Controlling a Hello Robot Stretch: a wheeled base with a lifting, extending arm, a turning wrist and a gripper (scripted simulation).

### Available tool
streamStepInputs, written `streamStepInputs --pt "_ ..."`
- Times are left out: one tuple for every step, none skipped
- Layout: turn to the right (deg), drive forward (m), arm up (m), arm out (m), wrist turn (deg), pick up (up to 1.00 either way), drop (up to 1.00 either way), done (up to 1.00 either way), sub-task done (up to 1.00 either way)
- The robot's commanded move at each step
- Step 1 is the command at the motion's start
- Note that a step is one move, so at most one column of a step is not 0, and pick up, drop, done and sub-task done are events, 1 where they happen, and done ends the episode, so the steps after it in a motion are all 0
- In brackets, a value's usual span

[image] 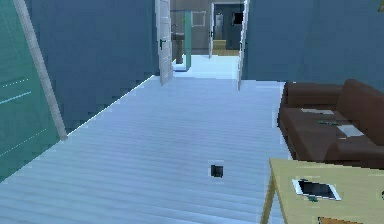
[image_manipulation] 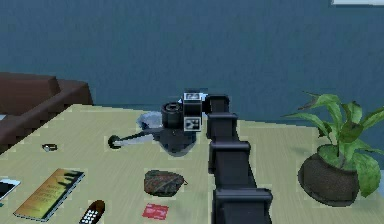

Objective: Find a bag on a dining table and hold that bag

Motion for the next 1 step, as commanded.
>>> streamStepInputs --pt "0.0 0.00 0.00 0.00 27.0 0.00 0.00 0.00 0.00"
